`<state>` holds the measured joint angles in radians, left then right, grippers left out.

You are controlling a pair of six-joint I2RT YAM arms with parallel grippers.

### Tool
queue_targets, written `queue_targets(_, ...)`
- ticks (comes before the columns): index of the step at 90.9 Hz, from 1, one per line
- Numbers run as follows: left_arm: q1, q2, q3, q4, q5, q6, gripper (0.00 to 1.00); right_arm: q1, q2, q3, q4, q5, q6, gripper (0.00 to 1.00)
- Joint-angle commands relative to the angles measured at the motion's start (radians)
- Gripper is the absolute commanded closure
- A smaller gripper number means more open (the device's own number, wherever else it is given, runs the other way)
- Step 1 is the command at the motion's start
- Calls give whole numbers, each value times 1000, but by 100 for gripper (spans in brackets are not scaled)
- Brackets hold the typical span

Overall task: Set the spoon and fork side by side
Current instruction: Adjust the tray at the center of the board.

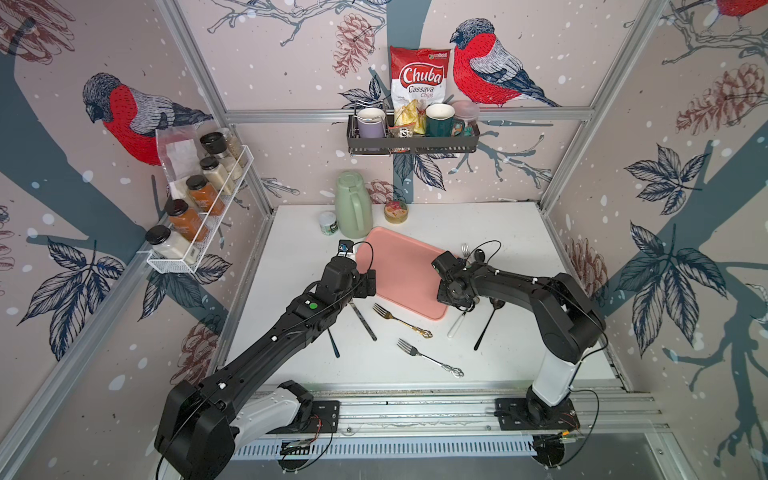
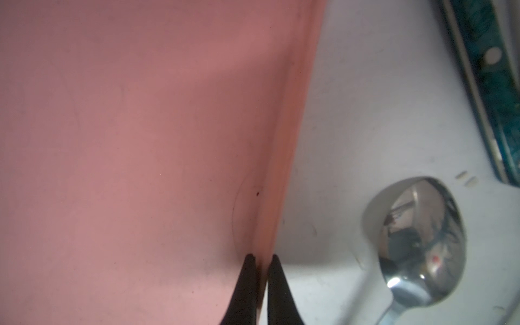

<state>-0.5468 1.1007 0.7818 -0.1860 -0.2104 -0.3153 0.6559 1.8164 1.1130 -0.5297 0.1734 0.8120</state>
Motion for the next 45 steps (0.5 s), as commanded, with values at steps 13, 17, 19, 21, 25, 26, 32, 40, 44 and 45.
queue_targets(13, 4, 20, -6, -14, -9, 19, 6, -30, 3, 56, -75, 12, -165, 99)
queue_targets(17, 5, 30, -6, -14, -11, 23, 5, -36, -3, 59, -80, 5, -181, 99)
queue_targets(19, 7, 36, -7, -13, -13, 22, 5, -40, -5, 59, -80, -2, -189, 99)
queue_targets(21, 7, 44, -4, -15, -13, 22, 5, -44, -7, 59, -77, -8, -199, 99)
queue_targets(25, 10, 62, -2, -16, -13, 20, 5, -46, -11, 61, -76, -15, -218, 99)
queue_targets(26, 10, 68, 0, -16, -14, 17, 5, -46, -12, 62, -77, -15, -220, 99)
queue_targets(32, 14, 98, 14, -20, -6, 0, 5, -46, -8, 66, -81, -19, -253, 99)
queue_targets(40, 19, 146, 39, -27, 62, -10, 5, -49, 2, 68, -100, 4, -289, 99)
queue_targets(44, 19, 169, 51, -31, 80, -12, 6, -55, 5, 67, -108, 15, -300, 99)
queue_targets(45, 19, 172, 54, -33, 81, -13, 6, -56, 5, 66, -109, 16, -303, 99)
